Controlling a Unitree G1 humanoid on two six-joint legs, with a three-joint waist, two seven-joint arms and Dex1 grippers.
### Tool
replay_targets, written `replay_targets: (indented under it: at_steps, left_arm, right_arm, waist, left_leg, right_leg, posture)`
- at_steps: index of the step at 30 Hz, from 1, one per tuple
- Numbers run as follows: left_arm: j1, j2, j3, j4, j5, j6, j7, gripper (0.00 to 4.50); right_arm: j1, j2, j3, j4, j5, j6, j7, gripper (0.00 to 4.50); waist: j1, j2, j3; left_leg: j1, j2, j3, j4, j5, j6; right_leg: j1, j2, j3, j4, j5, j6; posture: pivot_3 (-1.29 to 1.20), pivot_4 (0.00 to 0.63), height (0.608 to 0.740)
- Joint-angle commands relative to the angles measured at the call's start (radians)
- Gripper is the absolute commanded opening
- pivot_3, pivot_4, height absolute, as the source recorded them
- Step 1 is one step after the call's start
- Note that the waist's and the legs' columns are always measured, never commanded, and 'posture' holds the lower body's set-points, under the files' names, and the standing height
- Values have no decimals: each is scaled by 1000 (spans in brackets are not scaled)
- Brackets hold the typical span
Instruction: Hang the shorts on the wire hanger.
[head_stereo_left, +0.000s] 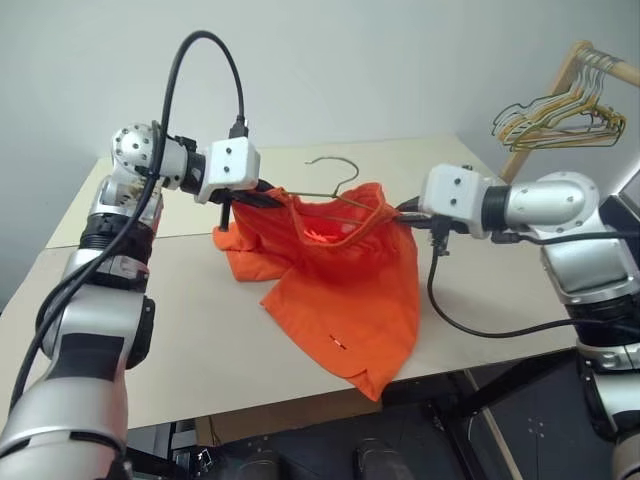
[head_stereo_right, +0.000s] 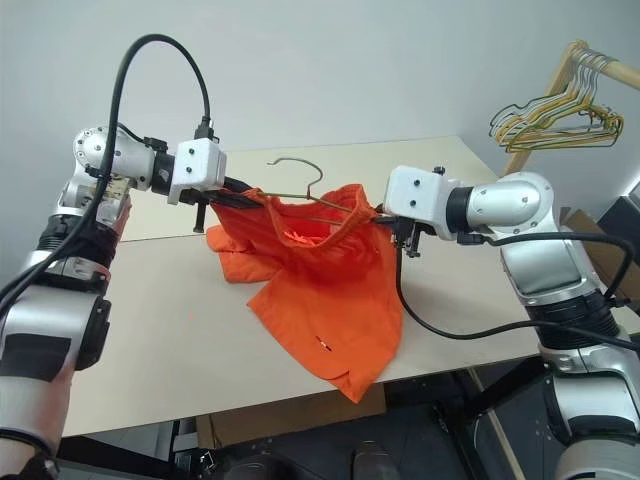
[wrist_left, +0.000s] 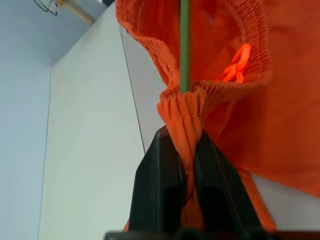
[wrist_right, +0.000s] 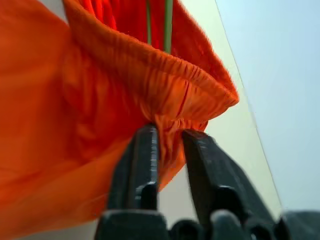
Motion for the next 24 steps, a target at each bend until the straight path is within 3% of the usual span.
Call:
replay_targets:
  at_steps: [1,24]
  left_arm:
    - [-12,-6,40,-41,-28,16,8,0]
    - [27,-39,52,-114,-58,61,-55,0]
  right_arm:
    - [-7,9,-35,0,25,23,9,1904]
    - [43,96,-55,-34,140,100,28,1904]
  waist:
    - [0,0,0]
    - [-3,0,0]
  left_leg:
    - [0,0,0,0,0,0]
    - [1,0,-1,0,0,0]
  right_leg:
    - [0,0,0,0,0,0]
    - [1,0,0,1,0,0]
  posture:
    - [-94,0,740]
    - [-86,0,740]
